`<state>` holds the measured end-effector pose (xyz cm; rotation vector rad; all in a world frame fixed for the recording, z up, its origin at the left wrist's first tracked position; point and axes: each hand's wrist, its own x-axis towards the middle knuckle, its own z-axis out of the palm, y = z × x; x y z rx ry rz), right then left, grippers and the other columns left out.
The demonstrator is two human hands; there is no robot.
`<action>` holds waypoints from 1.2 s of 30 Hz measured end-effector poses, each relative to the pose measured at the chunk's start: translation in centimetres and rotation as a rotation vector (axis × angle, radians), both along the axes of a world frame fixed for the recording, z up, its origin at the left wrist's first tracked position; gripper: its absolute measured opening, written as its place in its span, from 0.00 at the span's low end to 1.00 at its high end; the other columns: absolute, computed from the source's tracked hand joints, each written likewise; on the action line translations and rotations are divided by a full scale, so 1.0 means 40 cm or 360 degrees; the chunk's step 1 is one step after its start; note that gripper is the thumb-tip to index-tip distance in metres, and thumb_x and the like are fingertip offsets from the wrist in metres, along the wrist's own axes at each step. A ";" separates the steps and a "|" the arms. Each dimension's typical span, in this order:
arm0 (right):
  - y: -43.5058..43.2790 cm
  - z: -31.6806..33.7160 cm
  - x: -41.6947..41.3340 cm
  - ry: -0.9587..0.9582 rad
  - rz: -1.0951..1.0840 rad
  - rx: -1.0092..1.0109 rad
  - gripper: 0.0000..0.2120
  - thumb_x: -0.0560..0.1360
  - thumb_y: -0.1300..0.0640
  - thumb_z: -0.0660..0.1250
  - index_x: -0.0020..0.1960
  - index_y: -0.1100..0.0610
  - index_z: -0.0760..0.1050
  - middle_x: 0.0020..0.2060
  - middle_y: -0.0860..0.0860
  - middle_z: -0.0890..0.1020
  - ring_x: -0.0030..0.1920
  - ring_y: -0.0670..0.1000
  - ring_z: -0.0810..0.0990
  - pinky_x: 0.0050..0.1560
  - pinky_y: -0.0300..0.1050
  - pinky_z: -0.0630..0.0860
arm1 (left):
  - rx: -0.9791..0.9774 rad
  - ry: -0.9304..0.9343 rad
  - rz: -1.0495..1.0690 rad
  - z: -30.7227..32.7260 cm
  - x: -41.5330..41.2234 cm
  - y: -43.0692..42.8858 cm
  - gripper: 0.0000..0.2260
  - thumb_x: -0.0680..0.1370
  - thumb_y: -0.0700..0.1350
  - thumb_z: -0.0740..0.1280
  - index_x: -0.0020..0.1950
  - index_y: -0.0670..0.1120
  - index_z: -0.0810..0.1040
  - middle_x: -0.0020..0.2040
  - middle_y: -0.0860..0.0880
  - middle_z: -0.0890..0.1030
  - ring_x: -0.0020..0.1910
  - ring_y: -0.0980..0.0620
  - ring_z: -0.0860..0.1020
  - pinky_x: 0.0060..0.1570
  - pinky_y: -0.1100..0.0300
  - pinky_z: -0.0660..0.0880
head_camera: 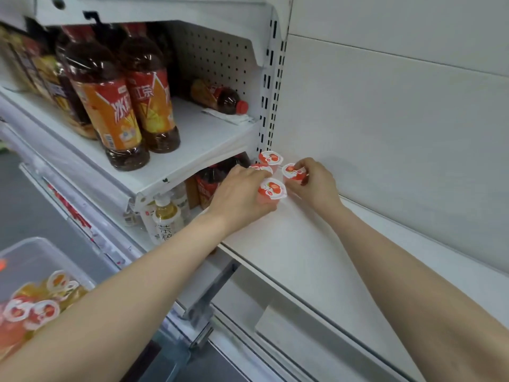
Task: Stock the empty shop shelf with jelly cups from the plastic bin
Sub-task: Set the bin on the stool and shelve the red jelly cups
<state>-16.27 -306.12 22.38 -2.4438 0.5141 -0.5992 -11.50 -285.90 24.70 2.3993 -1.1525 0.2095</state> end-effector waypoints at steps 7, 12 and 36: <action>-0.032 0.011 -0.016 0.0036 0.0169 -0.0212 0.17 0.71 0.51 0.74 0.57 0.53 0.77 0.51 0.52 0.77 0.47 0.51 0.78 0.49 0.44 0.73 | 0.0029 -0.0028 -0.0031 0.008 -0.002 -0.055 0.22 0.70 0.59 0.70 0.59 0.49 0.78 0.55 0.50 0.80 0.56 0.46 0.74 0.56 0.58 0.67; -0.058 0.025 -0.025 0.0110 0.0278 -0.0427 0.16 0.73 0.53 0.73 0.60 0.53 0.80 0.54 0.52 0.78 0.52 0.54 0.78 0.49 0.42 0.69 | 0.0161 -0.0010 -0.0010 -0.006 0.002 -0.095 0.23 0.70 0.59 0.70 0.61 0.51 0.76 0.57 0.51 0.78 0.60 0.48 0.69 0.58 0.56 0.68; -0.030 0.083 -0.104 0.0242 0.0288 -0.0775 0.17 0.79 0.56 0.65 0.67 0.56 0.75 0.59 0.54 0.78 0.58 0.59 0.76 0.54 0.50 0.72 | 0.0175 -0.0135 -0.0082 0.019 -0.013 -0.054 0.29 0.75 0.62 0.67 0.71 0.49 0.70 0.69 0.50 0.71 0.68 0.47 0.67 0.63 0.51 0.71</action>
